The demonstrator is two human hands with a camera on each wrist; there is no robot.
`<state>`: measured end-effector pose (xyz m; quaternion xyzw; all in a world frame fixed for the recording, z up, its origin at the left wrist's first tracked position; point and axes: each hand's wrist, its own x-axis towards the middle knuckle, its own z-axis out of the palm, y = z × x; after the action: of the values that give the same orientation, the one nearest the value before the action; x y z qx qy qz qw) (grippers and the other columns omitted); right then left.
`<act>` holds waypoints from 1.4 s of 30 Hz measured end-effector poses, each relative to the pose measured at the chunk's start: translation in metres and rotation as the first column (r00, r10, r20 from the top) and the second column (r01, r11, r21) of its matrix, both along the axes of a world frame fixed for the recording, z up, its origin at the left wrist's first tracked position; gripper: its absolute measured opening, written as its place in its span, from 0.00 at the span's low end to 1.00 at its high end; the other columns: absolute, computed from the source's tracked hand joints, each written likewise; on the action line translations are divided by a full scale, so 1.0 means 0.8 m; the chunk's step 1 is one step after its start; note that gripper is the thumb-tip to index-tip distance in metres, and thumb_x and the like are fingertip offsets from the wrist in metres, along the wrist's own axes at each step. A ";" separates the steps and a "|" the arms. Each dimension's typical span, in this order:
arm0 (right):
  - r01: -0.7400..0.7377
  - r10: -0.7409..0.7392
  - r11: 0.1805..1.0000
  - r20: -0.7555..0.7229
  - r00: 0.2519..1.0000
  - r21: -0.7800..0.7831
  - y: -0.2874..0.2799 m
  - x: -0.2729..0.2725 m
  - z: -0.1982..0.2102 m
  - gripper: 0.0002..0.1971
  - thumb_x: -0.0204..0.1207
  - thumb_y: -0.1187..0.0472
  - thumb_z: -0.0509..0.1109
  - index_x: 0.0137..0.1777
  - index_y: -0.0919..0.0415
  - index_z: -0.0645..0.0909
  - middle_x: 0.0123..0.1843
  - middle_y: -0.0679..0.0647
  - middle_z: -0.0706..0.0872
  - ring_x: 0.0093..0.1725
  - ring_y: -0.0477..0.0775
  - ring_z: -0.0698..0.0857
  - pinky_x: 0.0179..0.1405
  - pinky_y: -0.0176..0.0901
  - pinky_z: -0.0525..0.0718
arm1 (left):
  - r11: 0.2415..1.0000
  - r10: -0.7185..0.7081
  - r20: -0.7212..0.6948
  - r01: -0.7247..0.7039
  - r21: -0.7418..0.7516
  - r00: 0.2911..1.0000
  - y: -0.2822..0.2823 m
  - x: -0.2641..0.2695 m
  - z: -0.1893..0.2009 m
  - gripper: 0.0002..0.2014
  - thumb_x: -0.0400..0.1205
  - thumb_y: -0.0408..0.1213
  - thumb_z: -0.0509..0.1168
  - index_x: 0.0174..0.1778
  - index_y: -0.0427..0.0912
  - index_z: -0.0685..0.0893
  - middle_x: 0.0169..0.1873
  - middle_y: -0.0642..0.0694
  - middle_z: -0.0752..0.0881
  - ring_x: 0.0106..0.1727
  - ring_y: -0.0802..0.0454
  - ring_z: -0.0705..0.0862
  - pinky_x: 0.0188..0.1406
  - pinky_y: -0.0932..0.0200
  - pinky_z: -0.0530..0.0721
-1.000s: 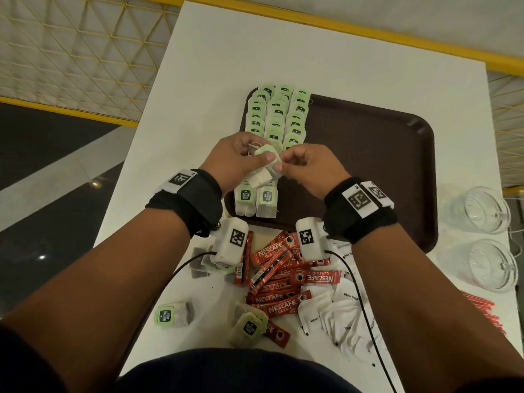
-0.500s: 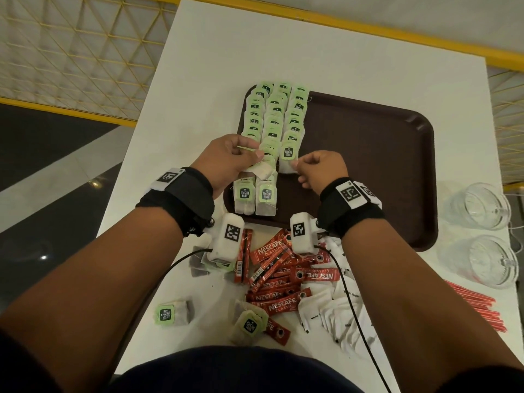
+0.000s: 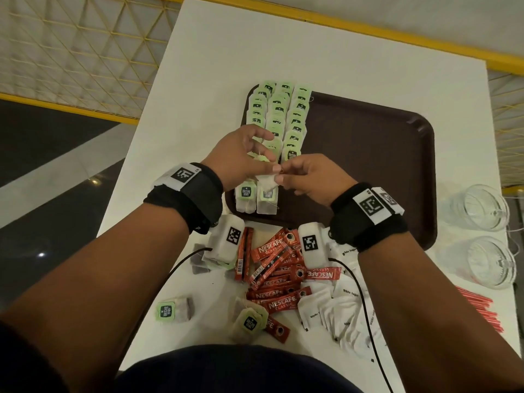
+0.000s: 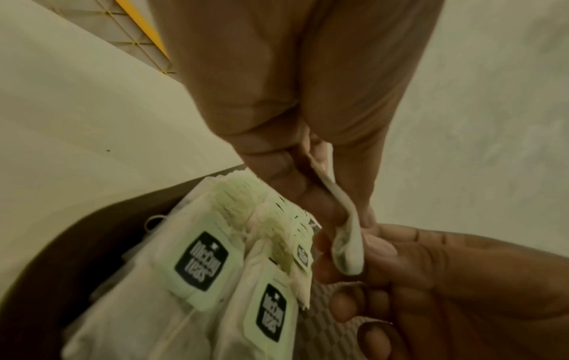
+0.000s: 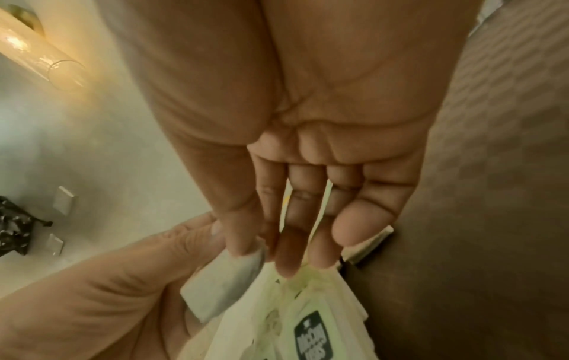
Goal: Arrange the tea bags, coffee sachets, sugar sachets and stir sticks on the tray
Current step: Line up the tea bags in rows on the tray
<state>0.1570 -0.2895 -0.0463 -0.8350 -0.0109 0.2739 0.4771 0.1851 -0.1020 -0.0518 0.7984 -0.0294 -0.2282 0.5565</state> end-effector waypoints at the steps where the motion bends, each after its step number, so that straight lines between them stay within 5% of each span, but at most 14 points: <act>1: 0.031 -0.031 0.999 -0.011 0.999 0.031 -0.001 -0.001 -0.003 0.08 0.78 0.60 0.73 0.55 0.61 0.87 0.50 0.60 0.90 0.44 0.47 0.85 0.42 0.38 0.83 | 1.000 -0.003 0.025 0.003 0.019 1.000 -0.002 -0.001 0.000 0.28 0.70 0.41 0.82 0.64 0.50 0.79 0.45 0.51 0.90 0.44 0.54 0.89 0.43 0.58 0.87; 7: 0.202 -0.199 0.972 -0.033 0.979 0.121 -0.005 -0.010 -0.017 0.10 0.75 0.63 0.77 0.52 0.68 0.87 0.44 0.62 0.91 0.35 0.44 0.84 0.34 0.32 0.82 | 0.993 -0.027 0.148 0.010 0.120 0.989 -0.010 -0.005 -0.004 0.29 0.70 0.43 0.81 0.65 0.51 0.78 0.52 0.51 0.85 0.55 0.54 0.85 0.57 0.59 0.82; 14: 0.498 -0.498 0.860 -0.028 0.867 0.109 -0.017 -0.008 -0.036 0.02 0.76 0.65 0.75 0.44 0.59 0.85 0.38 0.55 0.89 0.33 0.45 0.84 0.34 0.34 0.82 | 0.984 0.030 0.217 -0.067 0.164 0.976 0.000 -0.009 -0.005 0.20 0.79 0.49 0.72 0.65 0.48 0.79 0.59 0.49 0.81 0.54 0.58 0.84 0.44 0.70 0.78; 22: 0.556 -0.557 0.830 -0.108 0.823 -0.043 -0.005 -0.002 -0.056 0.03 0.77 0.66 0.74 0.43 0.62 0.83 0.43 0.62 0.88 0.31 0.47 0.83 0.30 0.34 0.85 | 0.960 0.072 0.192 -0.120 0.251 0.979 0.025 -0.016 -0.015 0.13 0.84 0.43 0.66 0.61 0.43 0.80 0.57 0.47 0.83 0.53 0.50 0.84 0.51 0.55 0.84; 26: 0.535 -0.539 0.821 0.036 0.841 -0.200 -0.004 0.011 -0.061 0.08 0.75 0.51 0.75 0.39 0.53 0.82 0.45 0.56 0.89 0.42 0.56 0.88 0.48 0.55 0.90 | 0.953 0.134 0.102 -0.157 0.261 0.986 0.032 -0.013 -0.023 0.12 0.87 0.40 0.60 0.63 0.40 0.80 0.59 0.45 0.83 0.59 0.44 0.84 0.62 0.42 0.84; 30: 0.609 -0.598 0.777 0.117 0.793 -0.162 0.006 0.027 -0.043 0.22 0.81 0.41 0.62 0.57 0.58 0.84 0.51 0.52 0.86 0.50 0.53 0.84 0.53 0.45 0.81 | 0.964 0.172 -0.004 -0.167 0.209 0.985 0.027 -0.012 -0.021 0.16 0.88 0.43 0.55 0.66 0.38 0.78 0.60 0.39 0.84 0.62 0.41 0.82 0.66 0.41 0.81; 34: 0.620 -0.620 0.785 0.017 0.785 -0.003 0.028 0.046 -0.027 0.23 0.82 0.41 0.55 0.39 0.59 0.78 0.43 0.61 0.83 0.45 0.60 0.82 0.55 0.55 0.82 | 0.973 0.196 -0.072 -0.185 0.140 0.978 0.018 -0.011 -0.021 0.23 0.83 0.50 0.54 0.68 0.39 0.78 0.62 0.36 0.83 0.65 0.39 0.82 0.69 0.40 0.79; 36: 0.637 -0.637 0.770 -0.040 0.770 0.006 0.034 0.052 -0.024 0.18 0.83 0.46 0.56 0.48 0.58 0.81 0.50 0.59 0.86 0.53 0.61 0.85 0.62 0.58 0.82 | 0.971 0.202 -0.065 -0.191 0.140 0.977 0.015 -0.011 -0.016 0.19 0.87 0.45 0.53 0.67 0.38 0.78 0.63 0.36 0.83 0.65 0.38 0.81 0.70 0.40 0.78; 38: 0.697 -0.698 0.714 -0.012 0.716 0.061 0.031 0.053 -0.014 0.15 0.87 0.60 0.55 0.68 0.63 0.75 0.57 0.58 0.83 0.55 0.55 0.83 0.62 0.46 0.79 | 0.965 0.221 -0.033 -0.213 0.154 0.975 0.015 -0.009 -0.011 0.16 0.89 0.41 0.52 0.65 0.37 0.78 0.62 0.36 0.83 0.64 0.39 0.81 0.69 0.41 0.78; 40: 0.695 -0.697 0.715 0.006 0.717 0.077 0.028 0.056 -0.016 0.22 0.90 0.54 0.51 0.77 0.66 0.69 0.59 0.58 0.79 0.44 0.40 0.78 0.53 0.38 0.75 | 0.956 0.234 -0.002 -0.230 0.182 0.972 0.017 -0.006 -0.008 0.16 0.89 0.40 0.51 0.63 0.36 0.79 0.61 0.37 0.83 0.62 0.39 0.81 0.67 0.42 0.79; 42: 0.688 -0.690 0.723 0.003 0.724 0.062 0.024 0.059 -0.022 0.30 0.88 0.43 0.47 0.78 0.64 0.69 0.59 0.52 0.75 0.41 0.40 0.74 0.61 0.41 0.75 | 0.956 0.232 0.003 -0.229 0.185 0.973 0.017 -0.003 -0.007 0.16 0.89 0.40 0.51 0.63 0.36 0.79 0.61 0.37 0.83 0.62 0.38 0.81 0.67 0.42 0.79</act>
<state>0.2041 -0.2701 -0.0635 -0.7688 0.2860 0.0660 0.5681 0.1826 -0.0880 -0.0574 0.8423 0.0902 -0.1710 0.5032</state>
